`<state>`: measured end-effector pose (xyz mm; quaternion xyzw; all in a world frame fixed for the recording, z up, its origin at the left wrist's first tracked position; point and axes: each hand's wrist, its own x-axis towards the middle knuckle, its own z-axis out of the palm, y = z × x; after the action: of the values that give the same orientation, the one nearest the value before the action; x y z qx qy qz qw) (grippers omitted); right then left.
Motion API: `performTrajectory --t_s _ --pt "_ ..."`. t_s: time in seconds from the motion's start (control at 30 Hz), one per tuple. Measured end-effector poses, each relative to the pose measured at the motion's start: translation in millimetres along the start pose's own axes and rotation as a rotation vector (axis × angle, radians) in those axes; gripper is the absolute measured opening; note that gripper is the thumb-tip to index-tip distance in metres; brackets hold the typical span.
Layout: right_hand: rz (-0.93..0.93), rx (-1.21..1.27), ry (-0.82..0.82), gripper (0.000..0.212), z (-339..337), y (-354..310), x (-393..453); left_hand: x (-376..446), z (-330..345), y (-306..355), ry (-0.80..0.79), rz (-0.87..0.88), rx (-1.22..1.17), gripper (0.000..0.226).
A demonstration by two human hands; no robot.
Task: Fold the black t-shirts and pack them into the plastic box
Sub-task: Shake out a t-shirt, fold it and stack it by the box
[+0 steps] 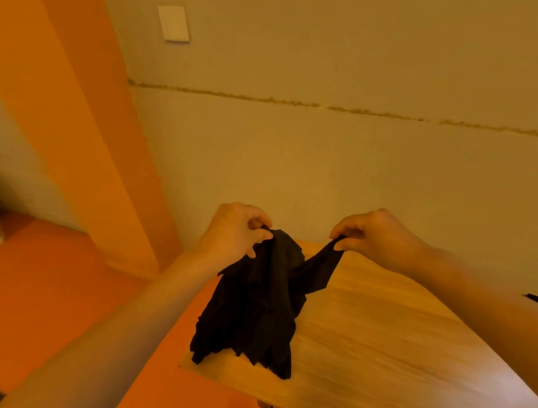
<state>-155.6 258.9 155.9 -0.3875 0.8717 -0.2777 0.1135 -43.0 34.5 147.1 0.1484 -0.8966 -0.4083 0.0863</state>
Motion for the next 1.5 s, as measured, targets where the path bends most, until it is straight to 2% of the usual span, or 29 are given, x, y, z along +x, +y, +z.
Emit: performTrajectory --t_s 0.17,0.33,0.6,0.8,0.93,1.1,1.17,1.3,1.5 --pt "-0.043 0.002 0.031 0.010 -49.6 6.1 10.9 38.1 6.1 58.7 -0.018 0.129 0.055 0.012" --pt "-0.117 -0.027 0.156 0.007 -100.0 13.3 23.0 72.9 17.7 127.9 0.019 0.249 0.109 0.007" --pt "-0.301 -0.379 0.244 0.011 -211.6 41.3 37.0 140.1 24.7 240.1 0.155 0.460 0.294 0.009" --pt "-0.228 -0.630 0.249 0.016 -287.6 86.7 31.9 184.8 36.5 300.5 0.239 0.548 0.476 0.013" --pt "-0.097 -0.745 0.243 0.017 -327.7 132.6 23.9 212.3 48.9 312.7 0.284 0.514 0.582 0.015" --pt "0.064 -0.686 0.298 0.025 -375.1 193.9 -2.1 237.1 55.3 302.9 0.389 0.459 0.597 0.016" --pt "0.102 -0.684 0.337 0.030 -389.5 216.9 -13.9 242.5 56.5 297.3 0.454 0.447 0.595 0.018" --pt "0.142 -0.649 0.458 0.027 -412.7 256.9 -34.0 256.9 51.5 287.0 0.542 0.390 0.547 0.018" --pt "0.150 -0.422 0.626 0.016 -435.6 290.6 -51.9 259.6 41.4 286.1 0.413 0.353 0.253 0.011"
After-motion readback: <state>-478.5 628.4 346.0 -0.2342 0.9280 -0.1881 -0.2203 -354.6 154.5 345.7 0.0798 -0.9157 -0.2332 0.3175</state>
